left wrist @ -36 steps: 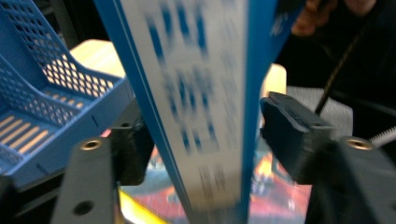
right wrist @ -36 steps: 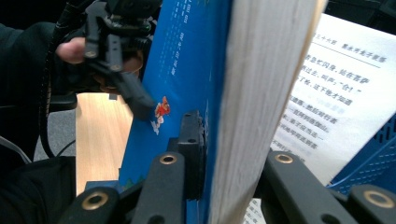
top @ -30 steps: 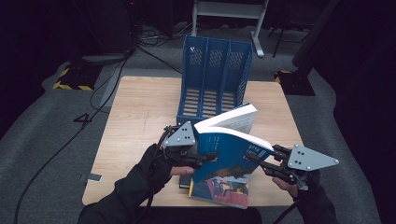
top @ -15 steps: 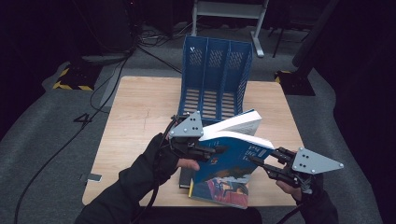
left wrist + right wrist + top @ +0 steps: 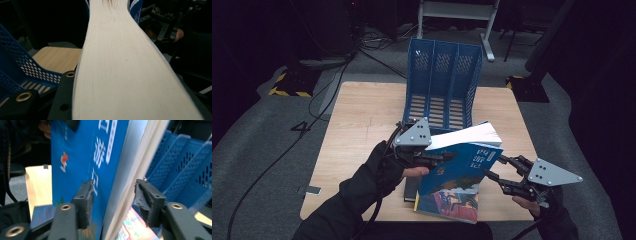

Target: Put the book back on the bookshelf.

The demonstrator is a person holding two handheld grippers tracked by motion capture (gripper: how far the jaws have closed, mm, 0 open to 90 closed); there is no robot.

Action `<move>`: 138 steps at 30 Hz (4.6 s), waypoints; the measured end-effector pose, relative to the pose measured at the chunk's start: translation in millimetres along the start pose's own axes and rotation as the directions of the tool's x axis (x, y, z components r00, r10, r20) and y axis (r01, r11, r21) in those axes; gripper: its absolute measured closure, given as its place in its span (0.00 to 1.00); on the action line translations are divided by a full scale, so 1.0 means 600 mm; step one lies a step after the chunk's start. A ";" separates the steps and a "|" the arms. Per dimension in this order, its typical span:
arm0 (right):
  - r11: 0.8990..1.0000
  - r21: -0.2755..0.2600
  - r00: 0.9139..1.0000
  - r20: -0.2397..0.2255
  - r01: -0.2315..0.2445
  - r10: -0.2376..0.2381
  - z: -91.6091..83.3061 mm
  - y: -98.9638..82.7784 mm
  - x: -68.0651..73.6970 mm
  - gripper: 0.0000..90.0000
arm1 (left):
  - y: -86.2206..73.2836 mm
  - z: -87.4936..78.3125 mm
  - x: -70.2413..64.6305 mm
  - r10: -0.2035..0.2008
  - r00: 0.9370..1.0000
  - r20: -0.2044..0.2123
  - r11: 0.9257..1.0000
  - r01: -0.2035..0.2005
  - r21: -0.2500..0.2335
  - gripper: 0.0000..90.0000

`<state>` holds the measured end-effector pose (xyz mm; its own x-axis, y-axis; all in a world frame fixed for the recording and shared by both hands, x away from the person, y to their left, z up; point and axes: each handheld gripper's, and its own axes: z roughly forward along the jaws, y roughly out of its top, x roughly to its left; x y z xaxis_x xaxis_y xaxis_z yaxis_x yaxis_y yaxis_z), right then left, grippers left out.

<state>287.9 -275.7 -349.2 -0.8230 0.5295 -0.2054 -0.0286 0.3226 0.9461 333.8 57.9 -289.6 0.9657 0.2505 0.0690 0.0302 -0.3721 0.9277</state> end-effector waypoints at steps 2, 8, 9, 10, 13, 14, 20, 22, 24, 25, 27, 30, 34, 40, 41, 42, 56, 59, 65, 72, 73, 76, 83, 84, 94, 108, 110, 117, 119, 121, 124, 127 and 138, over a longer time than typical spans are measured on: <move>0.999 0.023 1.000 0.004 -0.025 0.025 -0.005 -0.009 -0.005 0.47 | 0.000 0.000 0.001 -0.005 1.000 0.001 1.000 0.005 0.000 0.64; 0.987 0.151 0.998 0.039 -0.047 0.042 -0.010 -0.050 -0.022 0.38 | 0.000 0.000 0.001 -0.016 1.000 -0.001 1.000 0.016 -0.003 0.65; 0.982 0.184 0.998 0.054 -0.051 0.041 -0.008 -0.060 -0.025 0.37 | 0.000 0.000 0.001 -0.015 1.000 -0.001 1.000 0.015 -0.004 0.65; 0.975 0.214 0.997 0.067 -0.055 0.041 -0.004 -0.071 -0.028 0.35 | 0.000 0.000 0.001 -0.017 1.000 -0.001 1.000 0.017 -0.004 0.65; 0.956 0.275 0.991 0.105 -0.104 0.078 0.006 -0.108 -0.042 0.35 | 0.000 0.000 0.001 -0.024 1.000 -0.008 1.000 0.024 -0.008 0.65; 0.942 0.297 0.984 0.131 -0.155 0.120 0.012 -0.133 -0.053 0.35 | -0.001 0.001 0.002 -0.035 0.999 -0.013 0.999 0.035 -0.012 0.65; 0.907 0.353 0.966 0.199 -0.229 0.166 0.028 -0.183 -0.078 0.34 | -0.001 0.001 0.001 -0.051 0.998 -0.020 0.999 0.051 -0.019 0.66; 0.897 0.355 0.956 0.223 -0.263 0.192 0.031 -0.197 -0.087 0.34 | 0.001 0.003 0.002 -0.058 0.998 -0.022 0.998 0.057 -0.015 0.66; 0.888 0.361 0.950 0.228 -0.286 0.213 0.033 -0.206 -0.093 0.34 | 0.003 0.005 0.003 -0.061 0.998 -0.026 0.998 0.061 -0.011 0.66; 0.883 0.370 0.948 0.240 -0.289 0.209 0.033 -0.211 -0.096 0.34 | 0.004 0.006 0.003 -0.064 0.998 -0.028 0.998 0.063 -0.009 0.67; 0.877 0.372 0.943 0.247 -0.303 0.221 0.032 -0.218 -0.100 0.33 | 0.008 0.008 0.006 -0.065 0.997 -0.029 0.998 0.065 0.001 0.67; 0.869 0.359 0.930 0.261 -0.341 0.258 0.030 -0.228 -0.106 0.33 | 0.011 0.011 0.007 -0.063 0.997 -0.035 0.998 0.063 0.003 0.67; 0.866 0.356 0.926 0.271 -0.350 0.263 0.029 -0.231 -0.110 0.33 | 0.019 0.014 0.006 -0.053 0.998 -0.039 0.999 0.053 0.009 0.67; 0.865 0.339 0.917 0.282 -0.370 0.281 0.026 -0.231 -0.112 0.33 | 0.038 0.014 0.004 -0.032 0.998 -0.060 0.999 0.033 0.015 0.67; 0.865 0.337 0.917 0.280 -0.371 0.285 0.025 -0.231 -0.113 0.33 | 0.040 0.014 0.004 -0.033 0.997 -0.071 0.999 0.034 0.018 0.67; 0.865 0.336 0.917 0.279 -0.373 0.286 0.025 -0.231 -0.113 0.33 | 0.042 0.014 0.005 -0.031 0.996 -0.081 0.999 0.032 0.019 0.67; 0.863 0.320 0.906 0.297 -0.391 0.301 0.018 -0.235 -0.117 0.34 | 0.060 -0.032 0.054 -0.040 0.969 -0.242 0.999 0.045 0.017 0.67; 0.862 0.325 0.907 0.303 -0.388 0.293 0.019 -0.236 -0.117 0.34 | 0.058 -0.043 0.066 -0.039 0.959 -0.281 0.999 0.047 0.023 0.68; 0.860 0.340 0.909 0.306 -0.381 0.282 0.024 -0.242 -0.117 0.34 | 0.048 -0.071 0.094 -0.083 0.941 -0.327 0.996 0.087 0.000 0.67; 0.861 0.367 0.922 0.292 -0.352 0.252 0.030 -0.248 -0.110 0.34 | 0.042 -0.104 0.127 -0.117 0.906 -0.407 0.993 0.114 -0.032 0.67; 0.860 0.376 0.925 0.292 -0.345 0.243 0.031 -0.251 -0.109 0.34 | 0.043 -0.108 0.129 -0.120 0.901 -0.416 0.993 0.116 -0.034 0.67; 0.858 0.383 0.926 0.291 -0.343 0.241 0.033 -0.255 -0.109 0.34 | 0.047 -0.122 0.137 -0.132 0.890 -0.437 0.991 0.125 -0.046 0.67; 0.851 0.404 0.930 0.288 -0.335 0.229 0.037 -0.268 -0.108 0.33 | 0.056 -0.137 0.155 -0.128 0.856 -0.501 0.991 0.127 -0.037 0.67; 0.849 0.410 0.929 0.294 -0.333 0.223 0.037 -0.270 -0.107 0.33 | 0.055 -0.136 0.164 -0.141 0.849 -0.510 0.989 0.137 -0.045 0.67; 0.838 0.442 0.934 0.295 -0.320 0.201 0.043 -0.277 -0.104 0.33 | 0.070 -0.112 0.206 -0.192 0.803 -0.564 0.980 0.192 -0.061 0.67; 0.830 0.437 0.922 0.321 -0.346 0.216 0.041 -0.282 -0.110 0.27 | 0.088 -0.089 0.256 -0.255 0.702 -0.665 0.961 0.260 -0.094 0.67; 0.827 0.435 0.919 0.322 -0.355 0.225 0.041 -0.283 -0.111 0.26 | 0.090 -0.086 0.264 -0.266 0.692 -0.671 0.958 0.269 -0.101 0.67; 0.816 0.427 0.906 0.336 -0.390 0.257 0.041 -0.287 -0.115 0.23 | 0.096 -0.071 0.287 -0.281 0.668 -0.689 0.951 0.293 -0.104 0.67; 0.819 0.426 0.907 0.336 -0.385 0.252 0.041 -0.287 -0.114 0.23 | 0.098 -0.064 0.296 -0.276 0.656 -0.702 0.949 0.302 -0.092 0.67; 0.820 0.426 0.908 0.336 -0.383 0.250 0.041 -0.287 -0.114 0.23 | 0.097 -0.061 0.300 -0.278 0.649 -0.708 0.948 0.303 -0.095 0.67; 0.819 0.426 0.908 0.336 -0.384 0.251 0.041 -0.286 -0.114 0.23 | 0.097 -0.055 0.311 -0.298 0.633 -0.715 0.940 0.325 -0.103 0.67; 0.819 0.426 0.908 0.336 -0.385 0.252 0.041 -0.287 -0.115 0.22 | 0.099 -0.048 0.320 -0.311 0.622 -0.718 0.934 0.340 -0.110 0.67; 0.820 0.426 0.908 0.336 -0.383 0.250 0.041 -0.286 -0.114 0.22 | 0.115 -0.022 0.322 -0.327 0.599 -0.731 0.925 0.363 -0.117 0.67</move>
<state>362.9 -347.9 -503.8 -0.5641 0.8250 -0.0346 0.5333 0.3960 0.7475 518.9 92.3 -207.4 0.3804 0.9248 0.0059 0.3480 -0.1491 0.9256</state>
